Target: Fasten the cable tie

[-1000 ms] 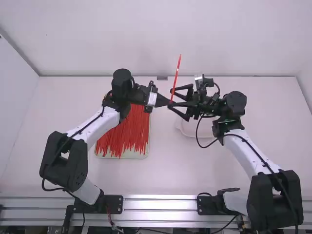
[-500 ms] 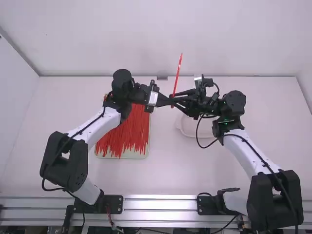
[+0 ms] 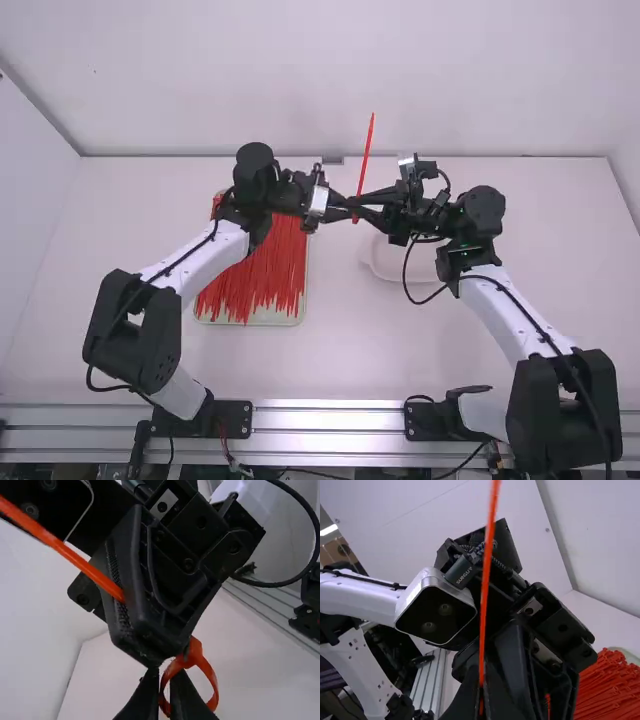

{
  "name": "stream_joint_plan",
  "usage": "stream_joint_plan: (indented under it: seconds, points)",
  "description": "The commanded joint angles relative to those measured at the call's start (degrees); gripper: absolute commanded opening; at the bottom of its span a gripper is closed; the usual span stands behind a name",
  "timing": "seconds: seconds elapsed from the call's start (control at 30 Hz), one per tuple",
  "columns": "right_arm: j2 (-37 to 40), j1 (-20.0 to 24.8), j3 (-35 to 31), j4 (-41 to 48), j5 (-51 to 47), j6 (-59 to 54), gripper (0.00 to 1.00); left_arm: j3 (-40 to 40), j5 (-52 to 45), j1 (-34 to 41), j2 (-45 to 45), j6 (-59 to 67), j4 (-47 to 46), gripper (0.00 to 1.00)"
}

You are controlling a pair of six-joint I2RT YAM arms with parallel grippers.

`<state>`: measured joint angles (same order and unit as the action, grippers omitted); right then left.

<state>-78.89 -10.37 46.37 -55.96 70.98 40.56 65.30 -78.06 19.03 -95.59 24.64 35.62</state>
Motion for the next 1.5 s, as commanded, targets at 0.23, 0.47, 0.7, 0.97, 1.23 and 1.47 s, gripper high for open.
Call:
stream_joint_plan:
  seconds: [0.23, 0.47, 0.7, 0.97, 1.23, 1.47]
  points:
    - [0.66, 10.01, -0.22, 7.34, 2.71, -3.80, 0.00, 0.96, 11.74, 0.81, -0.09, -6.64, -7.56, 0.99]
    - [0.66, 17.46, -0.22, 30.64, 0.15, -20.20, 0.00, 0.96, 20.76, 0.00, -0.09, -5.25, -22.64, 0.99]
    - [0.66, 17.18, -0.22, 50.93, -15.50, -34.53, 0.00, 0.96, 22.25, 0.39, -0.09, 2.62, -38.25, 0.99]
    - [0.35, 9.92, -3.17, 54.07, -40.44, -34.69, 0.00, -1.14, 27.89, -0.26, -0.11, 5.66, -46.66, 0.99]
    - [-4.83, 6.21, -8.15, 45.24, -49.00, -31.52, 0.00, -5.38, 27.76, -2.23, -0.11, 0.76, -41.44, 0.99]
    - [-13.77, 5.79, -8.11, 40.72, -51.36, -31.32, 0.00, -6.56, 27.98, -1.77, -0.11, 0.39, -41.79, 0.99]
